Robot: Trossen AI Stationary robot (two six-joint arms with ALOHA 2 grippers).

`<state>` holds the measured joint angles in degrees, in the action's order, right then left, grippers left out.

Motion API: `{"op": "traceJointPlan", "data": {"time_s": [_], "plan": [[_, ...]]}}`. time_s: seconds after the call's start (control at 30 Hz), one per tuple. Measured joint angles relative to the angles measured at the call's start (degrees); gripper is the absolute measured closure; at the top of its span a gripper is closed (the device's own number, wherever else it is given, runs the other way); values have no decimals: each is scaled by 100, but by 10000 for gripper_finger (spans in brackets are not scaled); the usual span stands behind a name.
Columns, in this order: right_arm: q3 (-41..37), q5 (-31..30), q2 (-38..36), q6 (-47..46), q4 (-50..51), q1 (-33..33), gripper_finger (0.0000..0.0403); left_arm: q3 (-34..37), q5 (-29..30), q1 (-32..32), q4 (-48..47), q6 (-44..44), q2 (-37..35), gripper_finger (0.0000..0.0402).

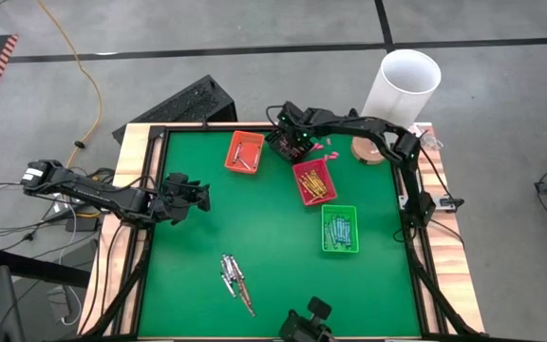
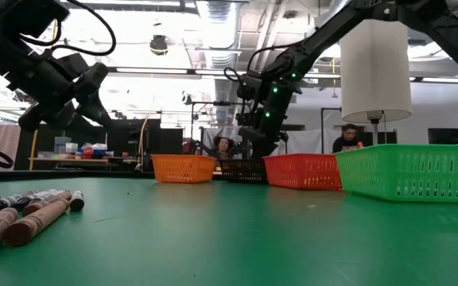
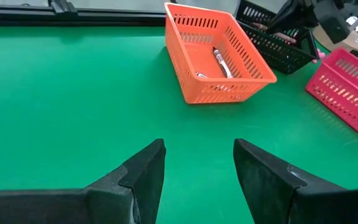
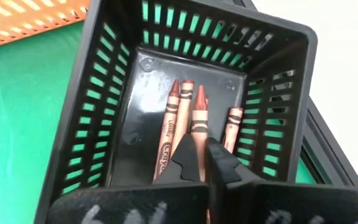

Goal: Sort crayons
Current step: Put the brown crayon into the black bin, then put the black crayon into the orange bin

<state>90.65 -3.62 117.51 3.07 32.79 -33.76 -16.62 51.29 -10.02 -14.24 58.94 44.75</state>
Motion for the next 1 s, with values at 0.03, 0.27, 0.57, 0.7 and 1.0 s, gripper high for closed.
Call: {"op": "traceJointPlan", "data": {"time_s": [0.03,0.27,0.57,0.7,1.0], "plan": [[1,37,-2,0,16,-1,396,0,4,0,2,13,-1,221],[0,108,-2,-4,26,0,368,0,6,0,2,24,-2,221],[1,222,-2,28,25,-4,345,0,6,-2,2,22,-2,221],[2,455,-2,60,20,-4,337,0,6,-2,2,-20,-2,221],[154,453,-57,179,144,-2,336,0,1,-2,0,-24,-2,221]]}}
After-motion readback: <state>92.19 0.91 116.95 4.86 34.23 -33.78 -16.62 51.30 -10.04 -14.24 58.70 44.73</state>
